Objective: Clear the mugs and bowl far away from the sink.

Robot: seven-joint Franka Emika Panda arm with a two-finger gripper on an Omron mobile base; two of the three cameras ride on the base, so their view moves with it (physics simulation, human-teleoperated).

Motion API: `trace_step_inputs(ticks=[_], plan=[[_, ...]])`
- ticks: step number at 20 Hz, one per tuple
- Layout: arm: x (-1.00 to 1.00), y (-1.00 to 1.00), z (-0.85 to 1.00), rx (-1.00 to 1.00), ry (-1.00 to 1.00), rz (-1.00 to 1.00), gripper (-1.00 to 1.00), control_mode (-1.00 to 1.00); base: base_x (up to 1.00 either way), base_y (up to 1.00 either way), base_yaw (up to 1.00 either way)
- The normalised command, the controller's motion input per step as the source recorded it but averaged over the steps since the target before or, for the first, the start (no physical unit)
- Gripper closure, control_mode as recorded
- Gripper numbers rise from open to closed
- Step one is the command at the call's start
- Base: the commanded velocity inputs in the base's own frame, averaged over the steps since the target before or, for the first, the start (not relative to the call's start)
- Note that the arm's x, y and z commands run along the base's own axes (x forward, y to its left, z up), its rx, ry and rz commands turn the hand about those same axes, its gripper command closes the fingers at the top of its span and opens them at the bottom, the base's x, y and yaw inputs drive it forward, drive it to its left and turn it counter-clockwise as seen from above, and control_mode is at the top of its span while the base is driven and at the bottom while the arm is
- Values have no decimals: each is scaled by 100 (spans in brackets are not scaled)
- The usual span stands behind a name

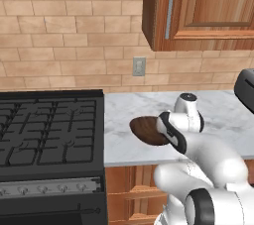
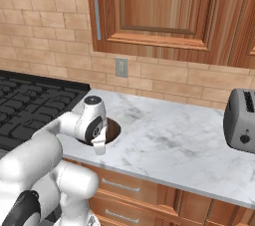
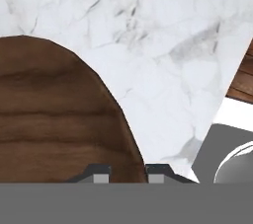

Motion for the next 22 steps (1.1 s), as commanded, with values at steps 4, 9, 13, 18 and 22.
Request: trace_step_inputs(ticks=[4, 9, 13, 18, 22], plan=[[14, 0, -78, 0, 0, 0, 100, -100, 0, 0, 0], [0, 25, -95, -1, 0, 0, -100, -100, 0, 0, 0], [0, 8, -19, 0, -5, 0, -100, -100, 0, 0, 0], [-21, 5, 13, 0, -10, 1, -100, -100, 0, 0, 0], [-26, 0, 31, 0, -16, 4, -100, -100, 0, 0, 0]])
